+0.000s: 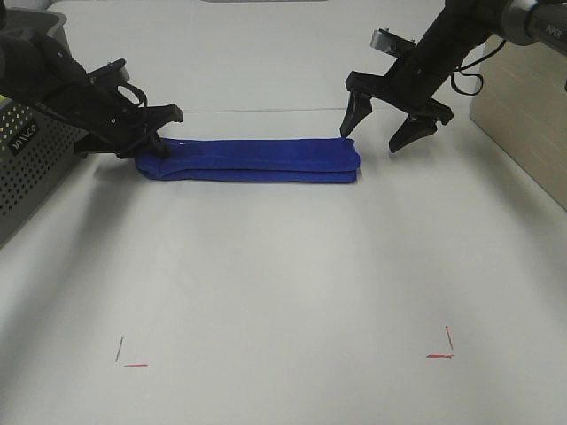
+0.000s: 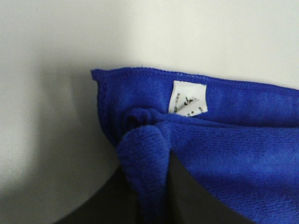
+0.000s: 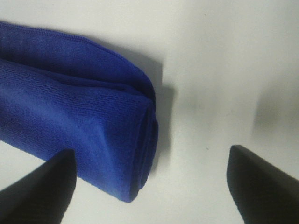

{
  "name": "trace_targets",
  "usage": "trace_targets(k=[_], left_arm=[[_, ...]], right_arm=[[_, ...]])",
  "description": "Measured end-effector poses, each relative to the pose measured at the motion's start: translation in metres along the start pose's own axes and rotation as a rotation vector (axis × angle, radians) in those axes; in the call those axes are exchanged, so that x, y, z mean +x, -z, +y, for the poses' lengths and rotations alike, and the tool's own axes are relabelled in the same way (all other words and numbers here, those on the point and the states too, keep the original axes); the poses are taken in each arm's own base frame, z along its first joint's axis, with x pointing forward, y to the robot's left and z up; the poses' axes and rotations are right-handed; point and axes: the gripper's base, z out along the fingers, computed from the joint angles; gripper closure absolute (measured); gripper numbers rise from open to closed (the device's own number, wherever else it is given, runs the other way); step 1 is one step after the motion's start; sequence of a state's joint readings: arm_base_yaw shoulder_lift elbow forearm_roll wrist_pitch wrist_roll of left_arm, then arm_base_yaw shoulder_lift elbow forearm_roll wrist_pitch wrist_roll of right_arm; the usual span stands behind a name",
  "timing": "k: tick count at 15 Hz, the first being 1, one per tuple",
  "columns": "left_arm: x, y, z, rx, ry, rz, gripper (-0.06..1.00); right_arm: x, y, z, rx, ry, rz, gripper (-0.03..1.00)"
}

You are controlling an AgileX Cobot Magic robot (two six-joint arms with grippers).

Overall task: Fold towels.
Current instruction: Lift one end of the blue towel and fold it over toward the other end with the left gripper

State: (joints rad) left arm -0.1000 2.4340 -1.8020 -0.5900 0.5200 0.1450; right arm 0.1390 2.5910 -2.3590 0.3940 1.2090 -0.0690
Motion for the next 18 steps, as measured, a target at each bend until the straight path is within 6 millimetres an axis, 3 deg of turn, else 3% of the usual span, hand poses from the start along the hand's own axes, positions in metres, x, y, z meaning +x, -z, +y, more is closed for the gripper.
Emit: trace_targets(k=[1, 4, 7, 10, 12, 15, 18], left_arm=[[-0.001, 0.001, -0.001, -0.001, -0.014, 0.003, 0.89], [-0.019, 0.014, -0.014, 0.006, -0.085, 0.018, 0.89], [-0.056, 0.055, -0.035, -0.064, -0.144, 0.017, 0.89], [-0.071, 0.085, -0.061, -0.087, -0.172, 0.001, 0.89], [-0.061, 0.083, -0.088, -0.031, -0.185, 0.026, 0.89], [-0.036, 0.055, -0.131, 0.116, -0.146, 0.049, 0.89], [-0.016, 0.025, -0.152, 0.182, -0.088, 0.054, 0.89]], right_arm=[[0.000, 0.000, 0.000, 0.000, 0.000, 0.000, 0.15], [0.000, 0.000, 0.000, 0.000, 0.000, 0.000, 0.15], [0.000, 0.000, 0.000, 0.000, 0.000, 0.000, 0.15], [0.000, 0.000, 0.000, 0.000, 0.000, 0.000, 0.15], [0.000, 0.000, 0.000, 0.000, 0.000, 0.000, 0.15], [0.000, 0.000, 0.000, 0.000, 0.000, 0.001, 0.15], [0.000, 0.000, 0.000, 0.000, 0.000, 0.001, 0.15]])
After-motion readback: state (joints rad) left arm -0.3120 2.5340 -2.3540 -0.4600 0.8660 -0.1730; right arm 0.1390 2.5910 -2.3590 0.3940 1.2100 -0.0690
